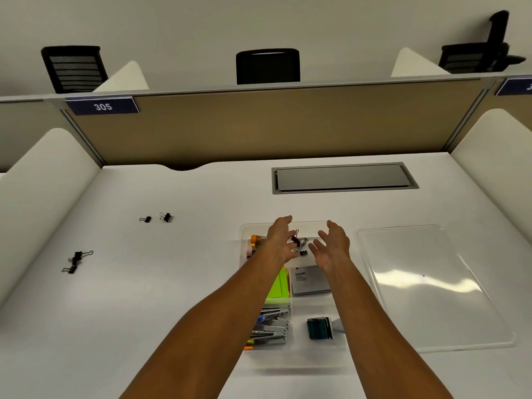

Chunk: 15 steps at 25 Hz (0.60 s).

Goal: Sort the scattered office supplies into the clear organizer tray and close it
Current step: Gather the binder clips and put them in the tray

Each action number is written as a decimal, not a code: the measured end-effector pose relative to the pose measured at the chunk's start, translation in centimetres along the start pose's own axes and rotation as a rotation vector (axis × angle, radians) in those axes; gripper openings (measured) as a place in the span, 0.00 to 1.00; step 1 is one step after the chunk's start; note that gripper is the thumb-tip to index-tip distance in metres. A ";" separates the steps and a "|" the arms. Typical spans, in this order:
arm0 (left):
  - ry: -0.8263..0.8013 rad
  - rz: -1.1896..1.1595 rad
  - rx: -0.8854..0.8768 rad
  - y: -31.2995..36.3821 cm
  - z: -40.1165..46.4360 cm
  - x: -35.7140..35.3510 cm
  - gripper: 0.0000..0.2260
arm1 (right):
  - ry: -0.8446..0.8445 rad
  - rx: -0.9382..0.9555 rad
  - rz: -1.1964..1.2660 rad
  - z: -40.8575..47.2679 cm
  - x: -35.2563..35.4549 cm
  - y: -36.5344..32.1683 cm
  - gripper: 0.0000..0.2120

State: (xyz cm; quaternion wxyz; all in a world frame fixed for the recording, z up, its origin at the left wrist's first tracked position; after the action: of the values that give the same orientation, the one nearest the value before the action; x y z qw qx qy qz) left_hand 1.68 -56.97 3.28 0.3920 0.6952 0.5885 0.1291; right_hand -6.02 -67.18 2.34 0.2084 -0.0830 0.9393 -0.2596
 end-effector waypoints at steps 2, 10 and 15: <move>-0.017 0.024 -0.009 0.0 -0.6 0.2 0.24 | -0.013 0.006 -0.012 -0.6 0.0 0.0 0.16; -0.047 -0.066 -0.119 1.2 -3.2 1.3 0.18 | -0.111 0.021 -0.036 -3.8 -1.2 0.9 0.16; -0.016 -0.133 -0.211 2.9 -5.1 3.1 0.14 | -0.228 0.022 -0.125 -5.9 -4.0 2.3 0.14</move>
State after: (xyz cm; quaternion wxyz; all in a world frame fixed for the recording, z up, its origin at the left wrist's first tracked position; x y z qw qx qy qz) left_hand 1.34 -52.06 7.81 0.4754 0.6105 0.6133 0.1584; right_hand -5.15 -61.47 7.13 0.2981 -0.1681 0.8996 -0.2714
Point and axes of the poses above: each hand's wrist, its own z-axis towards the middle knuckle, its own x-axis out of the back of the hand, y = z × x, the point moved 9 cm from there along z, towards the middle knuckle, and after that the axes turned 9 degrees about -x, right-handed, at the moved point
